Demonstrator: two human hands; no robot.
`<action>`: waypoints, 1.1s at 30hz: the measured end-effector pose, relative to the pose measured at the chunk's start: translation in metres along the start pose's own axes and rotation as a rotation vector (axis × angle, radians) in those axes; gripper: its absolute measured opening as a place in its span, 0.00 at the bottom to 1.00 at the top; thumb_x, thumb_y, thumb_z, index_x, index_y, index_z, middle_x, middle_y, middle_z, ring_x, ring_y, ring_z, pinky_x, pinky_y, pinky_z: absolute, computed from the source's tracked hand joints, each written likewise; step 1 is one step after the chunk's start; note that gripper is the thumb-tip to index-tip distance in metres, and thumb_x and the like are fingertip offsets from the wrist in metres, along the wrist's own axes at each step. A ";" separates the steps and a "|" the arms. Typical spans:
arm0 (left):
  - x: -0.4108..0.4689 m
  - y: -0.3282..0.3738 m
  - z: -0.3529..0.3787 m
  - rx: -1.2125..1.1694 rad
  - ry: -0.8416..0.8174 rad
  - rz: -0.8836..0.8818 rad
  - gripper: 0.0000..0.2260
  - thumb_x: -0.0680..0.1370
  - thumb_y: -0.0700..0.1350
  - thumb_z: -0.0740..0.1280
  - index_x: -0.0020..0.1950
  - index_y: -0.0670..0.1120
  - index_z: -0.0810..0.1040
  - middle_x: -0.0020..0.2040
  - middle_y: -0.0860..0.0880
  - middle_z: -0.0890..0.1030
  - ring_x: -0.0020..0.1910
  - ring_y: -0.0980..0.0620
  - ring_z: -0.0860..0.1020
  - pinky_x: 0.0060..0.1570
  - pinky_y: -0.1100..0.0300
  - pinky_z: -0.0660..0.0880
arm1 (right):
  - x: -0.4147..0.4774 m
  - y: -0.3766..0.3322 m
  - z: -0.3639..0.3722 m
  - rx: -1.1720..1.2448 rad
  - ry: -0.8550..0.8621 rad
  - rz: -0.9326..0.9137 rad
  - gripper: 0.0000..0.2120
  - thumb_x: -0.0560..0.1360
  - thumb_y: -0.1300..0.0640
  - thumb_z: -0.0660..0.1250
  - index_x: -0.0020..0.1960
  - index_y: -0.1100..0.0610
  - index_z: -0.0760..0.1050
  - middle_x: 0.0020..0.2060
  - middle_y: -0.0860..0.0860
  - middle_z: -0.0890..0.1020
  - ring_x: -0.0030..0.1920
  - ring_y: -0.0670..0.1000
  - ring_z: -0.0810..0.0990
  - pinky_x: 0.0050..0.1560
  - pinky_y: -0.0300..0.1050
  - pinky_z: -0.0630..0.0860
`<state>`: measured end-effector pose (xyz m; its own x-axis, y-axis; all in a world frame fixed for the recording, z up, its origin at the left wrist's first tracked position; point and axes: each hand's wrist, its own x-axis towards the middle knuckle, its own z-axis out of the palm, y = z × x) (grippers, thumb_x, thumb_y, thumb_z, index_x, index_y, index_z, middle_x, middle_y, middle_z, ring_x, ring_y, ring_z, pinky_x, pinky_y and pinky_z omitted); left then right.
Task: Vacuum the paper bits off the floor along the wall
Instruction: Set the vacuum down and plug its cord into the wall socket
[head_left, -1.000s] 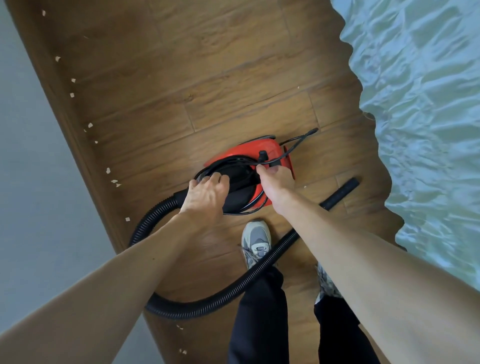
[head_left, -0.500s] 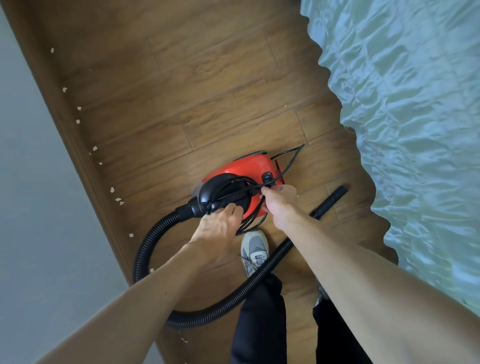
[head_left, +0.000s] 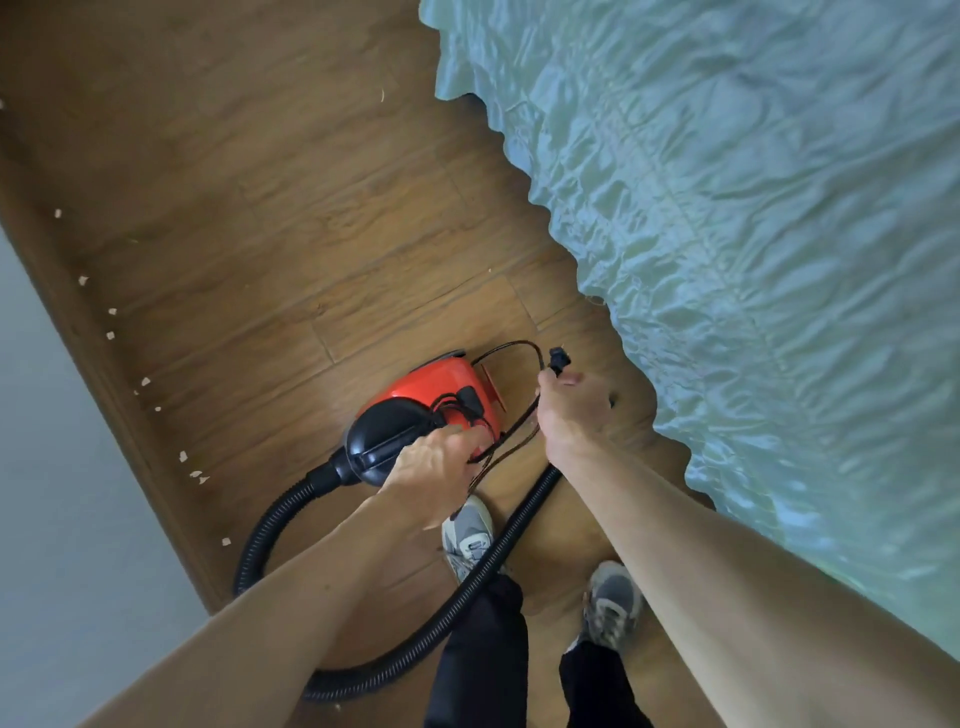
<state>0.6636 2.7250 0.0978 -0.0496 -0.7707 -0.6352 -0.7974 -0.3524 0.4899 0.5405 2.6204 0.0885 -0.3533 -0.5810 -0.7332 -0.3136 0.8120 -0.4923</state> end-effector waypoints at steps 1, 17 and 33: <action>0.002 0.008 -0.003 -0.021 0.012 0.003 0.12 0.80 0.43 0.65 0.63 0.50 0.74 0.53 0.49 0.77 0.52 0.43 0.77 0.51 0.46 0.75 | -0.003 -0.010 -0.010 -0.014 0.009 -0.042 0.06 0.78 0.57 0.66 0.44 0.57 0.75 0.47 0.54 0.83 0.37 0.47 0.78 0.30 0.28 0.69; 0.010 0.150 -0.045 -0.364 0.297 0.085 0.11 0.79 0.42 0.68 0.61 0.49 0.79 0.41 0.49 0.80 0.39 0.51 0.79 0.41 0.56 0.78 | -0.006 -0.128 -0.130 0.021 0.168 -0.494 0.11 0.77 0.52 0.68 0.38 0.55 0.74 0.36 0.52 0.84 0.38 0.54 0.83 0.42 0.47 0.79; -0.077 0.385 -0.191 -0.341 0.456 0.373 0.13 0.79 0.35 0.65 0.51 0.54 0.74 0.41 0.48 0.77 0.38 0.41 0.80 0.28 0.61 0.73 | -0.142 -0.296 -0.357 0.230 0.297 -0.768 0.08 0.77 0.53 0.68 0.47 0.58 0.79 0.42 0.53 0.84 0.44 0.56 0.84 0.48 0.54 0.80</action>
<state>0.4754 2.5473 0.4491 0.0336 -0.9935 -0.1090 -0.5380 -0.1099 0.8358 0.3684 2.4426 0.5057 -0.3424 -0.9394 -0.0193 -0.3851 0.1590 -0.9091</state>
